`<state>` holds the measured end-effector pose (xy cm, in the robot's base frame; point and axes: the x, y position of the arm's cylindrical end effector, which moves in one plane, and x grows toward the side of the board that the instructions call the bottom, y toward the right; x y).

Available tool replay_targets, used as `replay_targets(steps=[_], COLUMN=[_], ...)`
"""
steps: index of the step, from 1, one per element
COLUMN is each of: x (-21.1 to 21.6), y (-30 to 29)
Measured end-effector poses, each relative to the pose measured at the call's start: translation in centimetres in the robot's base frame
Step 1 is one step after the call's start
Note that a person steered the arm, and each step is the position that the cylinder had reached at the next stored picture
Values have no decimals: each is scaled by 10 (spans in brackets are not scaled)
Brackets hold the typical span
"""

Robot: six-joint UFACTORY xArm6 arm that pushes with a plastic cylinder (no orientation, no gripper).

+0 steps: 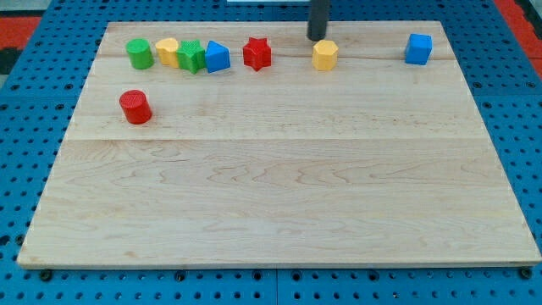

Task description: Slightly touch the yellow hexagon and the red star

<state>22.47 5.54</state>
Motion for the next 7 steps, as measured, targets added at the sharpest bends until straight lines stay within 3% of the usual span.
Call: replay_targets(steps=[5,7], x=[19,24], y=[-66,-53])
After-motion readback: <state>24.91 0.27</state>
